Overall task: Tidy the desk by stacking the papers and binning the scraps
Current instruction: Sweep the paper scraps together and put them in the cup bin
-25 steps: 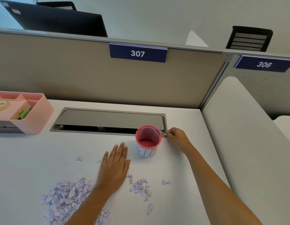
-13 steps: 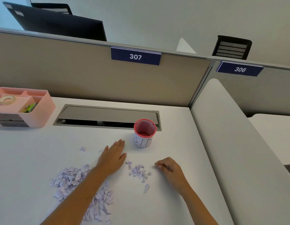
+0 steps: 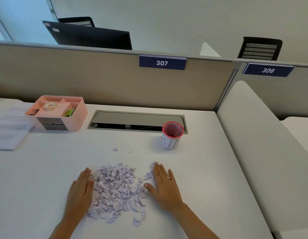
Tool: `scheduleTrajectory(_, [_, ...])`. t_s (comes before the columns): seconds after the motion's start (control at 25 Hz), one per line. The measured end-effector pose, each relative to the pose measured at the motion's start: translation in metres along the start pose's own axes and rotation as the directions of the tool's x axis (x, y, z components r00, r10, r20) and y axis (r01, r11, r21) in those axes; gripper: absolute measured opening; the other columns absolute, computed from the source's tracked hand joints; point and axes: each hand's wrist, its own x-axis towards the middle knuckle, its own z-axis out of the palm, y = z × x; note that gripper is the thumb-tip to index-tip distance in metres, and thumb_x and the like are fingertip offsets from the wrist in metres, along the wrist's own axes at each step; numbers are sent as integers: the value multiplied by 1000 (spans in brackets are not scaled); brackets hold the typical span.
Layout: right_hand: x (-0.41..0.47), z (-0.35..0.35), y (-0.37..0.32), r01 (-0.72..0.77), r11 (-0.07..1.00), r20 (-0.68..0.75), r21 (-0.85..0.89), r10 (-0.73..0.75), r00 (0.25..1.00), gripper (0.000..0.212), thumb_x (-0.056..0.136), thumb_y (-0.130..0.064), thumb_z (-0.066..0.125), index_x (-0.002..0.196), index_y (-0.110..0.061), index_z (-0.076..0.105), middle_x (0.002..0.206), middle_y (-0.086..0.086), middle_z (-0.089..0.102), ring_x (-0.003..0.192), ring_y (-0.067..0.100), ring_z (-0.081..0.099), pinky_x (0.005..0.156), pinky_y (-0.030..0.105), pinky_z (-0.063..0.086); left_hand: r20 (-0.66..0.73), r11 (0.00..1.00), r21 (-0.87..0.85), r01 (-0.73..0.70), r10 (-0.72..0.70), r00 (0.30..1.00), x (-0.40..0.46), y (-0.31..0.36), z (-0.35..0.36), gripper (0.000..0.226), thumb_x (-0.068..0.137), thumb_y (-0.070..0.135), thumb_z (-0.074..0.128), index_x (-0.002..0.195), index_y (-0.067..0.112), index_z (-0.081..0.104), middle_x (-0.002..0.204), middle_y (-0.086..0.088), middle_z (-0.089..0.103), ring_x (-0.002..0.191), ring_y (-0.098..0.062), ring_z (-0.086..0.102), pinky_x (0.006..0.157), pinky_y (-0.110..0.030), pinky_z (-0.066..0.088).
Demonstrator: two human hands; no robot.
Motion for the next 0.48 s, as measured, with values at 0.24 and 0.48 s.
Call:
scheduleTrajectory(0.24, [-1,10,-12,-91,955,-188,283,148,971,83,87,-73,27,152,-23,12,156,-18,4,146,1,3,120,27,6,41,997,-72,13,-10,999,12,5,-2,51,102,38,29,147,15,33,153,0,33,144,-14,23,118,-38,7])
scheduleTrajectory(0.48, [40,9,-28,-133,987,-1,-89,133,991,99,78,-82,-2,152,-16,-6,158,-6,-16,147,13,-14,120,42,-10,275,994,-89,70,-43,960,82,26,9,52,102,39,21,151,21,20,160,2,16,147,-10,6,117,-39,-11])
